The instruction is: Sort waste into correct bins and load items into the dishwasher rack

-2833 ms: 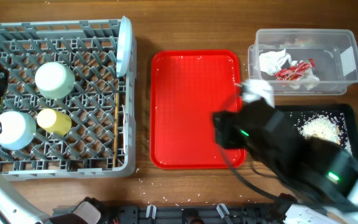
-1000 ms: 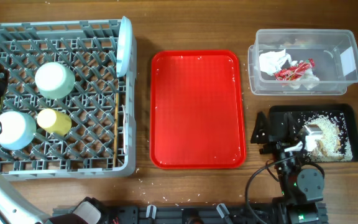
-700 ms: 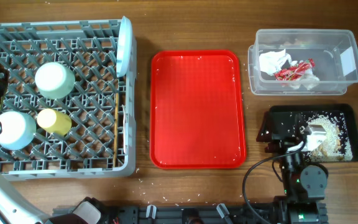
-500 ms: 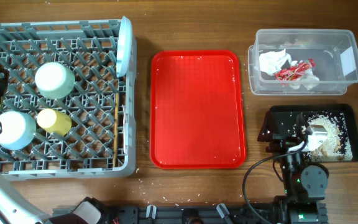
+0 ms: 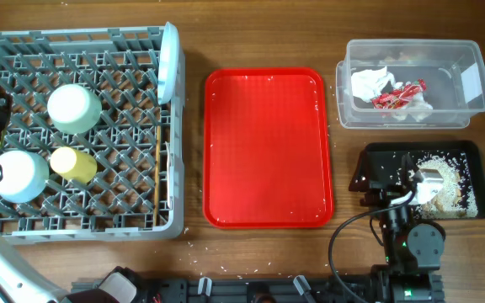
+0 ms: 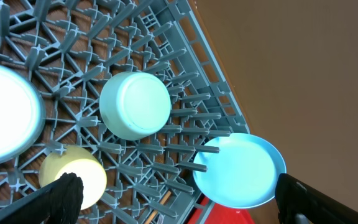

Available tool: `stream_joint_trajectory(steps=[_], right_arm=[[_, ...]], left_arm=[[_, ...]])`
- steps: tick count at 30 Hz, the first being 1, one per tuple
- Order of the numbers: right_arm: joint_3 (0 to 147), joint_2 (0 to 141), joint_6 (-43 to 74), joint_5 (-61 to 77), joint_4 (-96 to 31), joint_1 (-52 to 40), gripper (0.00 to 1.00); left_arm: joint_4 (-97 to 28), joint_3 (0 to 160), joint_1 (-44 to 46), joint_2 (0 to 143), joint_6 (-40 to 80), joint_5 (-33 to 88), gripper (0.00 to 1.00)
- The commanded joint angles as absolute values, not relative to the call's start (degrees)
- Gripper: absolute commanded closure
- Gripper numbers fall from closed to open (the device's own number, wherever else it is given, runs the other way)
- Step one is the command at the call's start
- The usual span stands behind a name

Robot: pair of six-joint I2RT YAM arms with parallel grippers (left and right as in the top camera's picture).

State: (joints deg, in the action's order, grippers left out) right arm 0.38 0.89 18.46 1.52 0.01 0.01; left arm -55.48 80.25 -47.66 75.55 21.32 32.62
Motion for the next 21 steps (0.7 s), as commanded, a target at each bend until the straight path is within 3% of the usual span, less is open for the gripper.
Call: stream_joint_trajectory(steps=[1,11,16,21], right_arm=[[0.3,0.21,17.63,2.66,0.14,0.3,0.0],[0.3,0.21,17.61,2.66,0.14,0.3,0.0],[0.3,0.21,17.61,2.66,0.14,0.3,0.0],[0.3,0.21,17.61,2.66,0.14,0.3,0.0]], left_arm=[[-55.35,80.25,-47.9,75.55,21.47,32.67,0.0],[-61.87,77.71,-45.74,73.91,20.84,28.71,0.0],[-52.99,63.35,-28.62,68.25,16.47,14.06,0.0],[-35.81,49.04,-16.53,62.33,16.47,12.25,0.0]])
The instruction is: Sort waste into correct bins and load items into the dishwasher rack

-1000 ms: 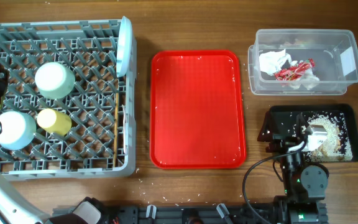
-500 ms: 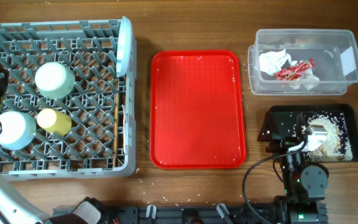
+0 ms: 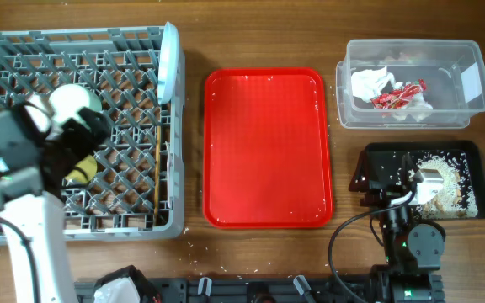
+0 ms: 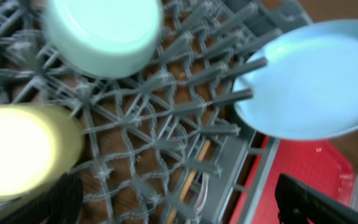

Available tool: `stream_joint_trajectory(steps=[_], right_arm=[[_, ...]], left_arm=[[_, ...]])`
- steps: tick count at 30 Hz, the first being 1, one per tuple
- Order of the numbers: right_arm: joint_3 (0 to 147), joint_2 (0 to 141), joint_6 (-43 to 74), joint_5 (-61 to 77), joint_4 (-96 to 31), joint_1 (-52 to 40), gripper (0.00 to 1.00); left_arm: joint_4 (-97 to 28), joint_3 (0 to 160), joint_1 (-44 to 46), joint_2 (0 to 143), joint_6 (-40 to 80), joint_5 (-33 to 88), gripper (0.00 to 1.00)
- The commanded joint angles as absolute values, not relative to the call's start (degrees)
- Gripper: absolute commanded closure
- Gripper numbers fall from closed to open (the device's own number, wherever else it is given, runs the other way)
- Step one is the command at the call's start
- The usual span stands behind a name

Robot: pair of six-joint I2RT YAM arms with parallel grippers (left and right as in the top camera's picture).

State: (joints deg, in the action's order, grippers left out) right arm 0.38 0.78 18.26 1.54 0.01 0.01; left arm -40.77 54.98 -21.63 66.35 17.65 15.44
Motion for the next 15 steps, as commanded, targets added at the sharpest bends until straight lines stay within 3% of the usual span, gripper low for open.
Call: stream_joint_trajectory(steps=[1,6,15], right_arm=[[0.3,0.21,17.61,2.66,0.14,0.3,0.0],[0.3,0.21,17.61,2.66,0.14,0.3,0.0],[0.3,0.21,17.61,2.66,0.14,0.3,0.0]], left_arm=[[-32.18,45.39,-13.34,59.75,16.49,10.2,0.0],[-23.97,31.42,-3.27,46.65,16.47,0.32,0.0],[-19.9,14.5,-1.58,29.06,16.84,0.36,0.0]])
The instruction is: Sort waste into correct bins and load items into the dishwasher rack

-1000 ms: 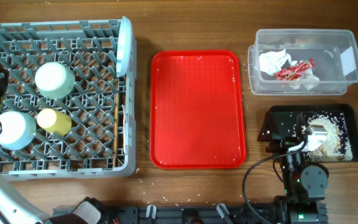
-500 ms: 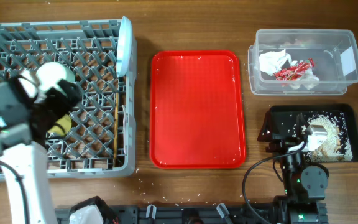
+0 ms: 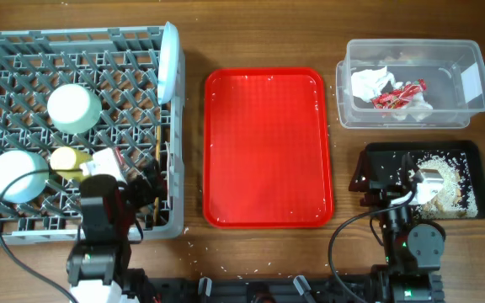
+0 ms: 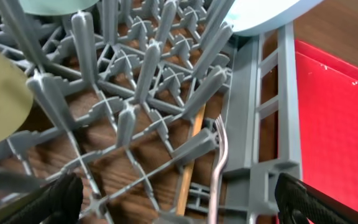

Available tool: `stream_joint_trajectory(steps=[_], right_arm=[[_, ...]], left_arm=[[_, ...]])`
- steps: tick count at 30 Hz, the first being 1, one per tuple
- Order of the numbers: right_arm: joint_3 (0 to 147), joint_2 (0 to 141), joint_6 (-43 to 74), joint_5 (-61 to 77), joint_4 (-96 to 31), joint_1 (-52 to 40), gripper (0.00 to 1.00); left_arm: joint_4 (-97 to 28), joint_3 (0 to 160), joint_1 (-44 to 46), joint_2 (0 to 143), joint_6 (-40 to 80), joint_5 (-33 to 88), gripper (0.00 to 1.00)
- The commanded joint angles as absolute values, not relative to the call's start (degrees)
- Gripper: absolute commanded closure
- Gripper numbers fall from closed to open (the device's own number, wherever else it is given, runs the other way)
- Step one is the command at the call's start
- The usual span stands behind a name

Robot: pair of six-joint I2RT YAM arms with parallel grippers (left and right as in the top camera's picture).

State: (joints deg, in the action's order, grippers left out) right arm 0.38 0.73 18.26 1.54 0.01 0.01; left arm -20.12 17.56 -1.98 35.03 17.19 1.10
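The grey dishwasher rack (image 3: 23, 223) holds a mint bowl (image 3: 74, 108), a pale blue cup (image 3: 17, 175), a yellow cup (image 3: 67, 158) and an upright blue plate (image 3: 168, 59). My left gripper (image 3: 137, 185) hangs low over the rack's front right part. In the left wrist view the left gripper (image 4: 179, 198) is open wide with nothing between its fingers (image 4: 58, 198). Below it lie a metal fork (image 4: 219, 158) and a wooden chopstick (image 4: 193, 152) by the rack wall (image 4: 288, 93). My right gripper (image 3: 415, 181) is over the black tray (image 3: 470, 151); its jaws are hard to make out.
An empty red tray (image 3: 268, 147) lies in the middle; its edge (image 4: 340, 118) also shows in the left wrist view. A clear bin (image 3: 470, 59) with paper and a red wrapper stands at the back right. Rice is scattered on the black tray.
My left arm has moved from over the rack's left middle, by the bowl, to its front right part. The gripper stays open and now looks down on the fork and chopstick.
My left arm was first at the rack's far left edge, facing the bowl, cups and plate. It then stood over the rack's left middle, and now sits low at the front right. The right arm and all items have stayed put.
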Motion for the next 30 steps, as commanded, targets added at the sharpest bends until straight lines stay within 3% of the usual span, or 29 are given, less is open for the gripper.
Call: stream_joint_trajectory(steps=[1,7,21,30], right_arm=[[0.3,0.21,17.61,2.66,0.14,0.3,0.0],[0.3,0.21,17.61,2.66,0.14,0.3,0.0],[0.3,0.21,17.61,2.66,0.14,0.3,0.0],[0.3,0.21,17.61,2.66,0.14,0.3,0.0]], left_arm=[[-19.86,13.41,-1.41,26.96,16.78,0.32,0.0],[-16.84,5.82,1.28,8.86,16.71,-0.08,0.0],[4.12,0.32,4.4,0.16,16.25,-0.1,0.0],[-4.23,0.32,5.06,0.16,3.86,3.57,0.0]])
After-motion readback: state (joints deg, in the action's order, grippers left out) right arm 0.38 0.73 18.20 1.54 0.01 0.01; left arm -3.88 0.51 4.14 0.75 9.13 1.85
